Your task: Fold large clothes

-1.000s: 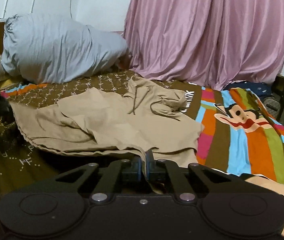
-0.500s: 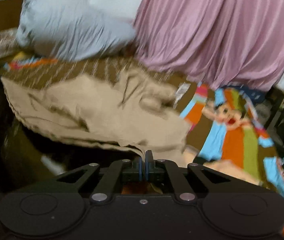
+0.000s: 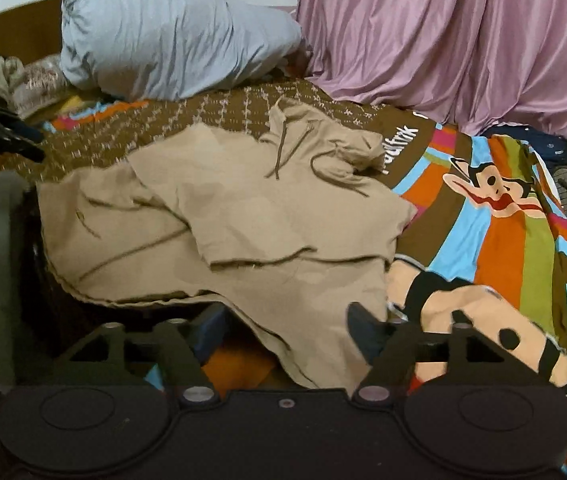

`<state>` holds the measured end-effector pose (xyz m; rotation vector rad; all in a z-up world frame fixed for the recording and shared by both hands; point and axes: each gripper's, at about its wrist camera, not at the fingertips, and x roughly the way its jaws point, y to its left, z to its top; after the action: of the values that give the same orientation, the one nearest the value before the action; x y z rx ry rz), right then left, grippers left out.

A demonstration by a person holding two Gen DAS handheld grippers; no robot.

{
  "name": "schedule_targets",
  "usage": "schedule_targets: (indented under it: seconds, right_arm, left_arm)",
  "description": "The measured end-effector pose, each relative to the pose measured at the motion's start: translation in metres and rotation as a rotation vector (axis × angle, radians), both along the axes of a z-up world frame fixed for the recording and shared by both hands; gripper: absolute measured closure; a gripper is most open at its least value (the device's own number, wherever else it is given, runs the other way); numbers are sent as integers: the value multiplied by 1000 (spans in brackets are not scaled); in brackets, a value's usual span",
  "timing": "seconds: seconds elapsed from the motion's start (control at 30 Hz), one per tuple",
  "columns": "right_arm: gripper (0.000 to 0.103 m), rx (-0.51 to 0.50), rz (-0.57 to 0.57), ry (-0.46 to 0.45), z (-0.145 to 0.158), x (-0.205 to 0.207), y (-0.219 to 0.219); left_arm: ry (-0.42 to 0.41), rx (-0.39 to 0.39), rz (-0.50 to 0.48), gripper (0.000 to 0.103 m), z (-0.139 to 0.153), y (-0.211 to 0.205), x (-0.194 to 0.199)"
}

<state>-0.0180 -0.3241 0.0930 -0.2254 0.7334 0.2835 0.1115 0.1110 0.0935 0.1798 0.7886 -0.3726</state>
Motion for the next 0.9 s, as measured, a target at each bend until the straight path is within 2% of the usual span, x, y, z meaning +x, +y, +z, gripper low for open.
schedule_targets:
  seconds: [0.07, 0.2, 0.27, 0.37, 0.43, 0.53, 0.63, 0.7, 0.8, 0.9]
  right_arm:
    - [21, 24, -6, -16, 20, 6, -13]
    - [11, 51, -68, -56, 59, 32, -42]
    - [4, 51, -100, -91, 70, 58, -50]
    - [4, 77, -144, -134, 67, 119, -56]
    - [4, 96, -183, -128, 49, 175, -55]
    - [12, 117, -199, -104, 15, 264, -48]
    - [21, 56, -206, -101, -25, 351, -37]
    - [26, 42, -221, -88, -50, 407, -34]
    - [29, 53, -252, -78, -78, 468, -30]
    - [30, 88, -275, -53, -102, 518, -29]
  left_arm:
    - [-29, 6, 22, 4, 6, -3, 20]
    - [-81, 0, 25, 3, 14, -17, 76]
    - [-105, -4, 30, 3, 16, -31, 115]
    - [-131, 18, 48, 3, 12, -57, 179]
    - [-135, 18, 74, 3, 5, -73, 225]
    - [-139, 11, 96, 3, -13, -96, 298]
    - [-155, 57, 81, 5, -33, -125, 364]
    - [-164, 94, 76, 10, -48, -141, 397]
    - [-126, 146, 107, 19, -74, -162, 442]
    - [-74, 189, 138, 41, -95, -172, 467]
